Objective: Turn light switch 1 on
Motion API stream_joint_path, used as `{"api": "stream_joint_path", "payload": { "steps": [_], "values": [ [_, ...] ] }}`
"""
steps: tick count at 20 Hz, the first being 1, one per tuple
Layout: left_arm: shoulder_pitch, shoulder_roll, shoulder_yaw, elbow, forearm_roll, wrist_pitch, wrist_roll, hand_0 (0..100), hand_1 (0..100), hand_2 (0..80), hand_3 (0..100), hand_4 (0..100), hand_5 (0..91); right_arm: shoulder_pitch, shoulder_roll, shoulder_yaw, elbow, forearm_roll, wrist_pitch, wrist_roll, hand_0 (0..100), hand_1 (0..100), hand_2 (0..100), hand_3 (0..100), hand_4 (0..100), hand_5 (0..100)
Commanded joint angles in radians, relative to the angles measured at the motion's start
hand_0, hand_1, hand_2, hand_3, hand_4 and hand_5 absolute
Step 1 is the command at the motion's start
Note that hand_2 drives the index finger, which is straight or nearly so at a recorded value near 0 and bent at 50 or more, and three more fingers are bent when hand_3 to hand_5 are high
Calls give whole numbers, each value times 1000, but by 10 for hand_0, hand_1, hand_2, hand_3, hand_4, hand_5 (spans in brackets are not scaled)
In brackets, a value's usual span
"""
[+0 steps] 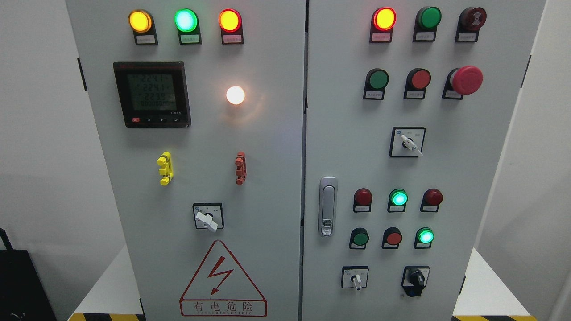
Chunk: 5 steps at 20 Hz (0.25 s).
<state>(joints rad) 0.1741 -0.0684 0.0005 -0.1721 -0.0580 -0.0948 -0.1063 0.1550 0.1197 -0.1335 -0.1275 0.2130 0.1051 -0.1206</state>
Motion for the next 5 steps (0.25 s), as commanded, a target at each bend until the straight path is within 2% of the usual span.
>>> {"api": "stream_joint_path", "payload": {
  "steps": [1,5],
  "values": [
    [-13,-8,33,82,7,1,-3,392,20,0,0,0,0,0,0,0,0,0,-1,-1,54,0,0,0,0,0],
    [-15,-10,32,75,7,0,-3,390,1,0,0,0,0,0,0,0,0,0,-1,-1,54,0,0,0,0,0]
  ]
}}
